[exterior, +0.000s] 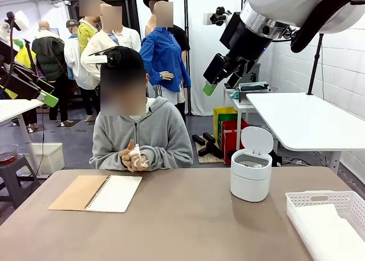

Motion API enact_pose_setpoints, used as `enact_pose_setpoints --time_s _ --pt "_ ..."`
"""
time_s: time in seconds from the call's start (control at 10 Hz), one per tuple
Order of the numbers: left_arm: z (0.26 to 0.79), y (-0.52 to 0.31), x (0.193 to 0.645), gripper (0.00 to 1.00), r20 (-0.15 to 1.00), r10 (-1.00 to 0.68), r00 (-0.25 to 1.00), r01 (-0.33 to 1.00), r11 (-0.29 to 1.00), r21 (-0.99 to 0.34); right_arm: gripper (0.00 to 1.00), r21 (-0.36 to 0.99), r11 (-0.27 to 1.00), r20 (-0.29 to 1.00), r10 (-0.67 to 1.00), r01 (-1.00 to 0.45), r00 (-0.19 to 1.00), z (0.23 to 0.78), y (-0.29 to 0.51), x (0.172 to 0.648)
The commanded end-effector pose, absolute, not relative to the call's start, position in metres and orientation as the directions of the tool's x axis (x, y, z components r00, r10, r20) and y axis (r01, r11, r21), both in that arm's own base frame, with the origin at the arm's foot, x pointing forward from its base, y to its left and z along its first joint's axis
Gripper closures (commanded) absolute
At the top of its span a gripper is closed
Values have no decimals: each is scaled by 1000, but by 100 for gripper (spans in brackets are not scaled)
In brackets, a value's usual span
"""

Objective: Sort the paper based on its condition.
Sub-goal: If a person hands you a paper, place it in the Organizing basket , and if it's crumpled, put it in the Trash can.

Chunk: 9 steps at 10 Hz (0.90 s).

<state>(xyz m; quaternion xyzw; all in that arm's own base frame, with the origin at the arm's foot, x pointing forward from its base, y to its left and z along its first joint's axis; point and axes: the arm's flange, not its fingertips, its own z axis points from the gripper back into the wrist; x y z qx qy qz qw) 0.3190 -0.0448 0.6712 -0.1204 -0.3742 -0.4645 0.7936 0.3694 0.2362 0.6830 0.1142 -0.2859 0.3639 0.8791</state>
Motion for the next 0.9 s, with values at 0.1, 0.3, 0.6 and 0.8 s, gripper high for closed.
enact_pose_setpoints --time_s 0.1,0.3,0.6,0.8 --pt "670 -44 319 0 708 -644 289 830 537 149 0 -9 715 584 571 -699 577 683 237 370" --pt "670 -44 319 0 708 -644 289 830 537 149 0 -9 715 584 571 -699 577 683 237 370" --pt "670 -44 319 0 708 -644 289 830 537 149 0 -9 715 584 571 -699 577 683 237 370" --pt "670 -44 319 0 708 -644 289 830 537 149 0 -9 715 584 571 -699 577 683 237 370"
